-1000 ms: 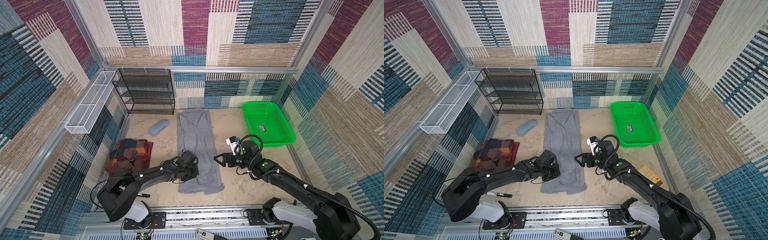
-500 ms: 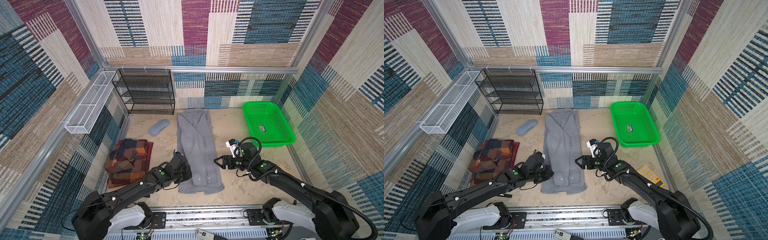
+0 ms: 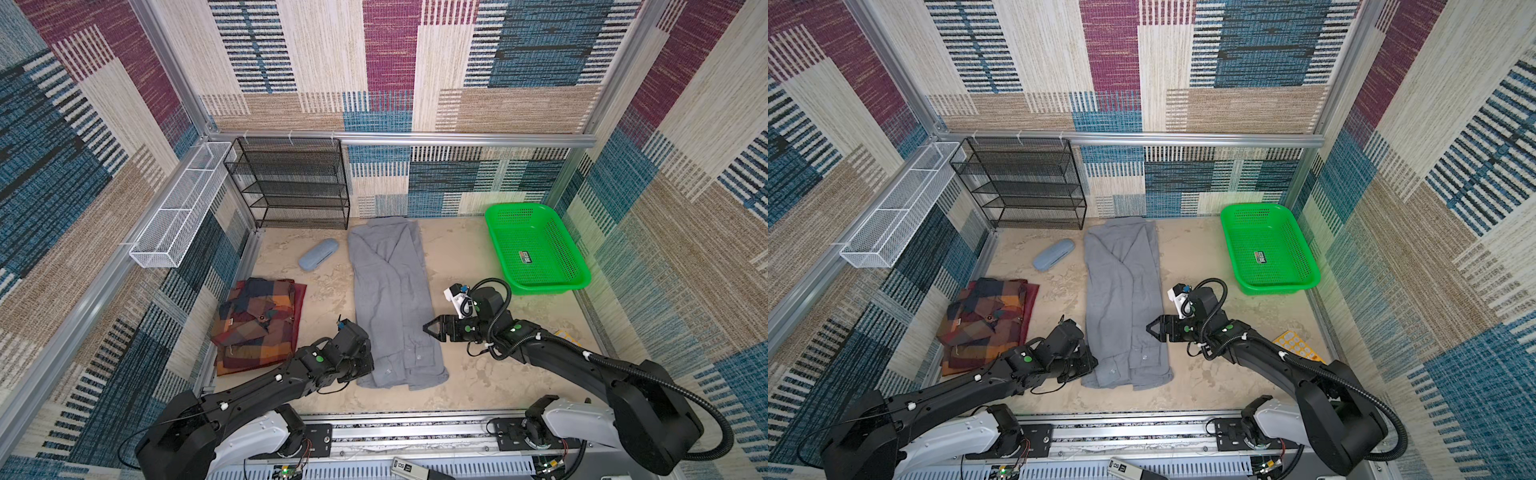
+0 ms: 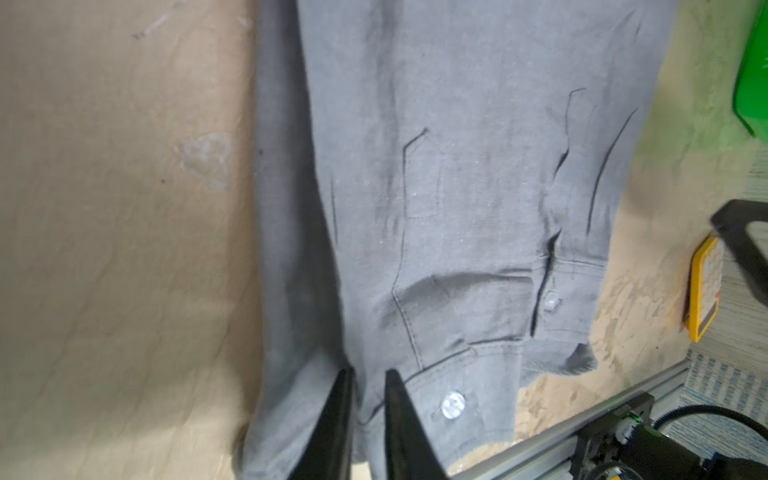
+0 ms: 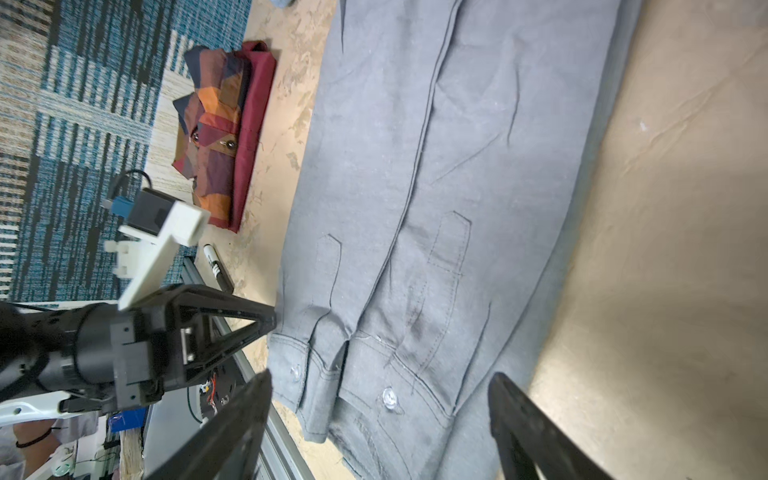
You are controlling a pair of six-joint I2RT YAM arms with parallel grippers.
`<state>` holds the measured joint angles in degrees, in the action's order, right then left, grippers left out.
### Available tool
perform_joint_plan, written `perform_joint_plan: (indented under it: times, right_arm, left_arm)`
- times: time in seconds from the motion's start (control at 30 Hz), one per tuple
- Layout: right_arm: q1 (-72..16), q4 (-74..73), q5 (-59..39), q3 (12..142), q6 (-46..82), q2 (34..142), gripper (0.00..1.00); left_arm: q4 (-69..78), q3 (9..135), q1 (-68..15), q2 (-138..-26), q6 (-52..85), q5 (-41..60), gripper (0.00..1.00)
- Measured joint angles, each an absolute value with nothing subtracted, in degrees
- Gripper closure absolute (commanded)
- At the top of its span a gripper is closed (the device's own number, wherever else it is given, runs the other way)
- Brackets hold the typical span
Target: Fold and stack the long sleeve shirts
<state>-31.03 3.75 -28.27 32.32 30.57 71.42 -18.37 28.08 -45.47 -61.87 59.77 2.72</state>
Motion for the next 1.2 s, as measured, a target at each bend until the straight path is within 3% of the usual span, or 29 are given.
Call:
perform_joint_plan:
  times: [0.17,0.37,0.53,0.8,1.07,1.2]
  right_arm:
    - [-31.81,3.99,-27.03,32.40,30.76,72.93,0.17]
    - [-31.92,5.17,-25.10,37.76,29.34,74.06,0.15]
    - [-31.92,3.99,-24.80,47.05,25.41,83.22,0.16]
    - [-36.36,0.05,-21.63,56.45,22.15,100.12,0.19]
    - [-42.72,-5.61,-18.17,61.41,21.67,106.96,0.24]
    - [-41.98,-6.63,-17.85,66.78,21.63,114.87,0.33]
  left_arm:
    - [-21.17,31.64,-43.62,-60.38,57.19,1.41,0.57]
    - [-27.51,36.40,-37.50,-55.24,52.27,-0.62,0.40]
    - [-31.11,46.74,-29.39,-60.75,45.63,-1.15,0.40]
    - [-32.51,61.63,-24.60,-75.79,35.55,-3.70,0.43]
    - [-32.62,61.67,-23.75,-77.93,33.89,-4.25,0.43]
    - [-32.73,60.07,-23.38,-76.71,33.89,-4.34,0.44]
